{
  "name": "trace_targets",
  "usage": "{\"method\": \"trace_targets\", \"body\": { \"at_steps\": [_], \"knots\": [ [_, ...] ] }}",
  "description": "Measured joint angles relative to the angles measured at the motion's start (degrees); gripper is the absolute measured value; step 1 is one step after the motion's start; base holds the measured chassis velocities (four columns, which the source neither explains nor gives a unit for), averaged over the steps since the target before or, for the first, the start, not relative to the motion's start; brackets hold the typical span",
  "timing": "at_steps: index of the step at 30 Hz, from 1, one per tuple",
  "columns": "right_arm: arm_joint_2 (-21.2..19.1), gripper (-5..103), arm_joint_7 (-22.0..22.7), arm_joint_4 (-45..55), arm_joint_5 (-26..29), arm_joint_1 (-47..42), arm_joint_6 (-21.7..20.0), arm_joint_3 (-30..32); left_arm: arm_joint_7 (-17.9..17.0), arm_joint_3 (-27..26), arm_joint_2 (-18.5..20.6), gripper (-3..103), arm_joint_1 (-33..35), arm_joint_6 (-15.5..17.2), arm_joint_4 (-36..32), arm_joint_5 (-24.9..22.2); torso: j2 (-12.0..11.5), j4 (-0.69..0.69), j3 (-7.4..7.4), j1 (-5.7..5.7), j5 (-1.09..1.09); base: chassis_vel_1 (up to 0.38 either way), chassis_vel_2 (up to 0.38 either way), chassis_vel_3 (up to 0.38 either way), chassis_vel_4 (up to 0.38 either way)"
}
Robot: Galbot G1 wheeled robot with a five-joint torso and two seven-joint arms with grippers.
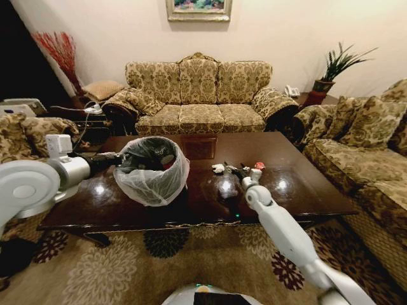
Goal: Move to the front of the table and place the trash on the table into the trash bin.
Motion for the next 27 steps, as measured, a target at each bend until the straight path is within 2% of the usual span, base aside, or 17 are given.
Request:
{"method": "trace_targets", "body": {
  "at_steps": [3,4,7,8,14,16,18,21,22,23,25,26,27],
  "knots": [
    [5.0,100,0.5,-5.7,-2.9,2.0,-0.5,-0.7,-0.2,0.2,0.2,3,0.2,-0.1,0.4,0.0,0.0,-0.04,0.00,-0.01,0.03,0.023,0.021,0.000,0.002],
    [6.4,100,1.0,-7.5,-4.5,2.4,-0.3,-0.6,-0.2,0.2,0.4,3,0.1,-0.1,0.6,0.0,0.0,-0.06,0.00,-0.01,0.10,0.000,0.000,0.000,0.000],
    [8.0,100,1.8,-10.1,-7.1,3.0,0.6,-0.3,-0.2,0.2,0.8,3,0.1,-0.2,1.1,-0.1,0.0,-0.07,0.01,0.00,0.14,0.000,0.000,0.000,0.000],
    [8.6,100,2.3,-11.6,-8.4,3.3,0.9,0.0,-0.1,0.3,1.0,3,0.0,-0.2,1.4,-0.2,0.0,-0.11,0.01,0.00,0.08,0.000,0.000,0.000,0.000],
    [9.5,100,2.3,-15.1,-8.0,4.5,1.3,0.1,0.2,0.6,0.9,3,-0.2,-0.2,1.8,-0.1,0.0,-0.07,0.00,0.00,0.06,0.000,0.000,0.000,0.000],
    [9.8,92,2.0,-16.2,-7.1,4.9,1.1,0.1,0.3,0.7,0.9,3,-0.2,-0.2,2.1,0.0,0.0,-0.06,0.00,-0.01,0.06,0.000,0.000,0.000,0.000],
    [9.9,92,2.0,-16.4,-6.8,5.0,0.9,0.1,0.4,0.7,0.9,3,-0.2,-0.3,2.2,0.0,0.0,-0.07,0.00,-0.01,0.07,0.000,0.000,0.000,0.000],
    [10.3,75,2.2,-17.8,-6.1,5.4,0.7,0.3,0.5,0.7,1.1,3,-0.4,-0.5,2.4,0.0,0.0,-0.08,0.00,0.00,0.09,0.000,0.000,0.000,0.000],
    [10.3,75,2.2,-17.8,-6.1,5.4,0.7,0.3,0.5,0.7,1.1,3,-0.4,-0.5,2.4,0.0,0.0,-0.08,0.00,0.00,0.09,0.000,0.000,0.000,0.000],
    [10.2,70,2.2,-18.0,-6.0,5.4,0.7,0.3,0.6,0.7,1.1,3,-0.4,-0.5,2.5,0.0,0.0,-0.08,0.00,0.00,0.09,0.000,0.000,0.000,0.000],
    [10.2,70,2.2,-18.0,-5.9,5.4,0.7,0.3,0.6,0.7,1.0,3,-0.4,-0.6,2.5,0.0,0.0,-0.08,0.00,0.00,0.09,0.000,0.000,0.000,0.000],
    [9.9,59,2.2,-18.0,-5.6,5.5,0.8,0.3,0.6,0.9,0.9,3,-0.5,-0.7,2.6,0.0,0.0,-0.07,0.00,-0.01,0.09,0.000,0.000,0.000,0.000],
    [9.8,54,2.2,-18.0,-5.5,5.5,0.8,0.3,0.6,1.0,0.7,3,-0.5,-0.7,2.6,0.1,0.0,-0.07,0.00,-0.01,0.08,0.000,0.000,0.000,0.000]
  ]
}}
